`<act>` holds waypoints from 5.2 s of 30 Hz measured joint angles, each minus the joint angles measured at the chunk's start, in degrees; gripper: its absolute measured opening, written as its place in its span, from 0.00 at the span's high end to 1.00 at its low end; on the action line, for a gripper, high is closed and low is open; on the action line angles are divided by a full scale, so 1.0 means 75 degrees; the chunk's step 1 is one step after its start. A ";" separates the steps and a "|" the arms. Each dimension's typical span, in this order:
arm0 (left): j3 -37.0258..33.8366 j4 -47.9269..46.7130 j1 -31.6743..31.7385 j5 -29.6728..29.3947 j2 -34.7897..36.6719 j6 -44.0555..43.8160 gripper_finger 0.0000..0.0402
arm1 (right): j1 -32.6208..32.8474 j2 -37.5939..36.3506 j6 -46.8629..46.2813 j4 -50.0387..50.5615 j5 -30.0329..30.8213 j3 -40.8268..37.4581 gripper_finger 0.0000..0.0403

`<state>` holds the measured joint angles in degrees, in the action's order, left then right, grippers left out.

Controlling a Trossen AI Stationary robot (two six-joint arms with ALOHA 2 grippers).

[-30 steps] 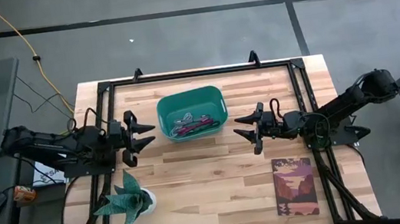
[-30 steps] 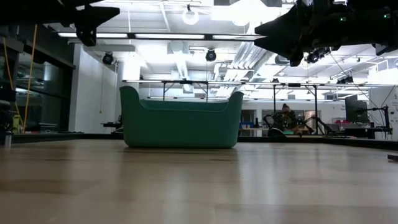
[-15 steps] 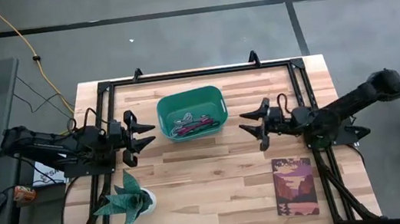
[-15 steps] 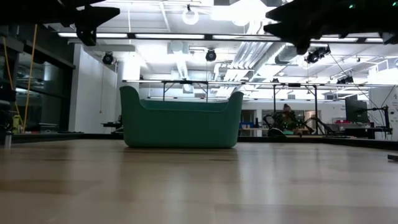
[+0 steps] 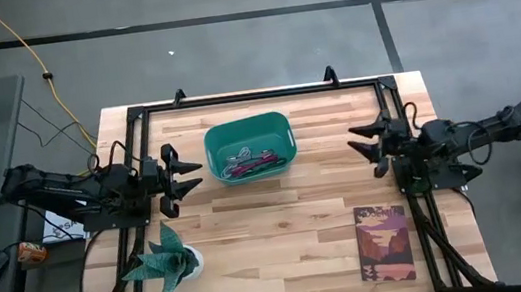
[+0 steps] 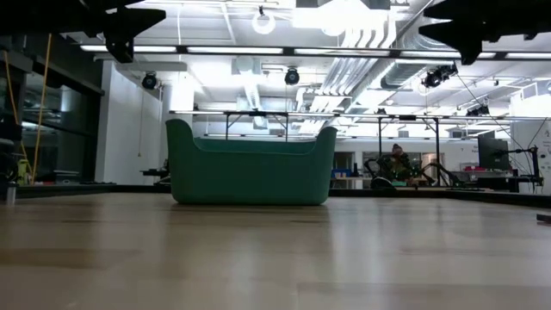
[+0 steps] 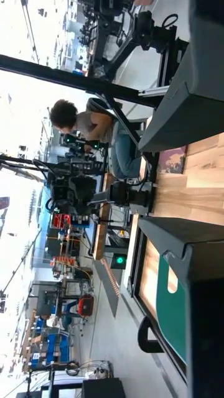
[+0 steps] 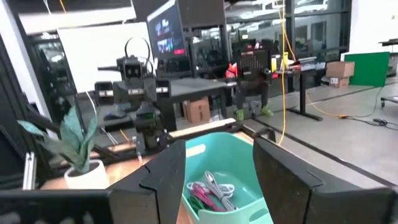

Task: Pick and place USB-C Cables
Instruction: Return to Home Position

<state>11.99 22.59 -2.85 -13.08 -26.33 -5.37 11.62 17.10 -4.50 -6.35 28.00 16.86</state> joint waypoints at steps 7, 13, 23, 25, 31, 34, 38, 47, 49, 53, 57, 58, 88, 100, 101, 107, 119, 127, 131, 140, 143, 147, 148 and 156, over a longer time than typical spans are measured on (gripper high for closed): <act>0.0000 0.0000 0.0000 0.0002 0.0000 0.0000 0.60 | -0.0001 -0.0667 0.0062 -0.0386 -0.0250 -0.0797 0.56; 0.0000 0.0000 0.0005 0.0003 0.0000 0.0000 0.60 | -0.0272 -0.0906 0.0776 -0.1243 0.0034 -0.1206 0.64; 0.0000 0.0050 0.0009 0.0003 -0.0002 0.0140 0.60 | -0.1006 -0.1136 -0.0335 0.0236 -0.0676 -0.1166 0.96; 0.0000 0.0051 0.0009 0.0003 0.0000 0.0140 0.60 | -0.1020 -0.1136 -0.0503 0.0283 -0.0907 -0.1225 0.99; 0.0000 0.0050 0.0009 0.0003 0.0000 0.0140 0.60 | -0.0988 -0.1145 -0.0709 -0.0549 -0.1021 -0.1955 1.00; 0.0000 0.0050 0.0011 0.0003 -0.0003 0.0137 0.60 | -0.0988 -0.1151 -0.0778 -0.0699 -0.1043 -0.2171 1.00; 0.0000 0.0050 0.0012 0.0003 -0.0003 0.0139 0.60 | -0.0988 -0.1197 -0.0745 -0.0600 -0.1222 -0.2171 1.00; 0.0000 -0.0021 0.0012 0.0006 -0.0003 0.0137 0.60 | -0.1008 -0.2225 -0.0545 0.0747 -0.1931 -0.2067 1.00; 0.0000 -0.0015 0.0012 0.0006 -0.0003 0.0137 0.60 | -0.1008 -0.2275 -0.0477 0.1045 -0.2149 -0.1903 1.00; 0.0000 -0.0020 0.0012 0.0012 -0.0003 0.0137 0.60 | -0.1008 -0.2259 -0.0459 0.1533 -0.2195 -0.1816 1.00; -0.0001 -0.0017 0.0012 0.0015 -0.0003 0.0137 0.60 | -0.1008 -0.2239 -0.0573 0.1612 -0.2621 -0.1813 1.00; -0.0001 -0.0020 0.0012 0.0015 -0.0003 0.0137 0.60 | -0.1008 -0.2252 -0.0606 0.1587 -0.2771 -0.1827 1.00; 0.0000 -0.0059 0.0017 0.0002 -0.0003 -0.0003 0.60 | -0.1008 -0.2240 -0.0455 0.0708 -0.3763 -0.2177 1.00; -0.0003 -0.2540 0.0302 -0.0168 0.2034 0.0458 0.93 | -0.1008 -0.2239 -0.0402 0.0706 -0.3757 -0.2180 1.00; -0.0003 -0.2775 0.0300 -0.0126 0.2337 0.0443 0.96 | -0.1008 -0.2240 -0.0402 0.0706 -0.3757 -0.2180 1.00; -0.0447 -0.2771 0.0265 0.0801 0.3480 0.0480 0.99 | -0.1008 -0.2236 -0.0402 0.0704 -0.3757 -0.2180 1.00; -0.1513 -0.1850 0.0262 0.2127 0.3480 0.0511 1.00 | -0.1011 -0.2229 -0.0400 0.0703 -0.3755 -0.2183 1.00; -0.1508 -0.2817 0.0505 0.0750 0.3473 0.0934 1.00 | -0.1008 -0.2226 -0.0400 0.0701 -0.3756 -0.2183 1.00; -0.1512 -0.2812 0.0586 0.0831 0.3401 0.0646 1.00 | -0.1011 -0.2229 -0.0400 0.0703 -0.3756 -0.2183 1.00; -0.1510 -0.2812 0.0583 0.0860 0.3398 0.0700 1.00 | -0.1010 -0.2226 -0.0400 0.0701 -0.3757 -0.2186 1.00; -0.1510 -0.2812 0.0580 0.0860 0.3398 0.0681 1.00 | -0.1009 -0.2226 -0.0399 0.0702 -0.3757 -0.2186 1.00; -0.1510 -0.2812 0.0580 0.0860 0.3398 0.0678 1.00 | -0.1010 -0.2226 -0.0402 0.0700 -0.3757 -0.2186 1.00; -0.1510 -0.2812 0.0580 0.0860 0.3398 0.0672 1.00 | -0.1008 -0.2226 -0.0402 0.0703 -0.3757 -0.2186 1.00; -0.1510 -0.2812 0.0580 0.0863 0.3398 0.0675 1.00 | -0.1011 -0.2226 -0.0400 0.0701 -0.3757 -0.2186 1.00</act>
<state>0.67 1.50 1.50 -6.61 -0.84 -0.30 4.03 0.40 -7.50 -1.09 -0.19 0.47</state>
